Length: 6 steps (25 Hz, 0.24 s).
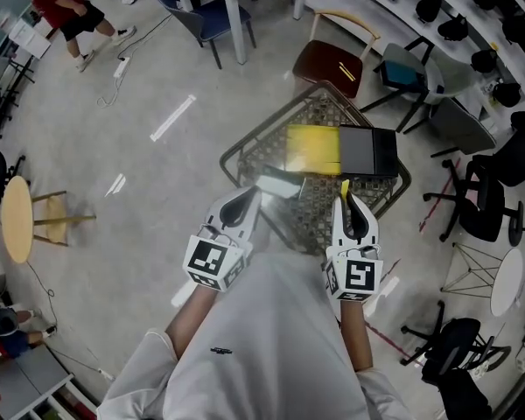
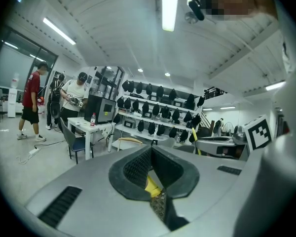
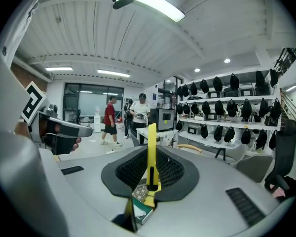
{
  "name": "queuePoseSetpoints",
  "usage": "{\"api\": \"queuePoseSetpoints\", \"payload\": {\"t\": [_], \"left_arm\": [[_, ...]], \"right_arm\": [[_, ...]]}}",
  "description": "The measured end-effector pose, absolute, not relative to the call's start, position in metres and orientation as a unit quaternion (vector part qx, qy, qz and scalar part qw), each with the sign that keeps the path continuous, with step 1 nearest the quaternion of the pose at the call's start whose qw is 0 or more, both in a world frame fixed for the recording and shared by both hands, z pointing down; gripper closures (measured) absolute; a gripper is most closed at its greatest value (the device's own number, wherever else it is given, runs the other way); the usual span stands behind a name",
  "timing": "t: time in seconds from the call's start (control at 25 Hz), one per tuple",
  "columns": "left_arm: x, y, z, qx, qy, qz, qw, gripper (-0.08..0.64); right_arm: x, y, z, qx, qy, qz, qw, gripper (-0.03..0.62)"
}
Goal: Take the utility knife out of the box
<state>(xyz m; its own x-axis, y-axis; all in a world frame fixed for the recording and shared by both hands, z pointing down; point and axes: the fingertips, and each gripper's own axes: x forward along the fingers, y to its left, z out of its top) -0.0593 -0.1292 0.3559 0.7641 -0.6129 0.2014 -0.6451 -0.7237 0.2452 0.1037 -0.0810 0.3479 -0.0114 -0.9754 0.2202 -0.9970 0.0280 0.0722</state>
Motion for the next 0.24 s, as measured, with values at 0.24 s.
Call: {"api": "queuePoseSetpoints", "payload": {"t": [0.24], "left_arm": [[-0.0583,-0.1291,0.3552,0.926,-0.340,0.056,0.152,0.557]], "right_arm": [[0.1064,-0.0827,0.3472,0.693,-0.711,0.051,0.107,0.550]]}}
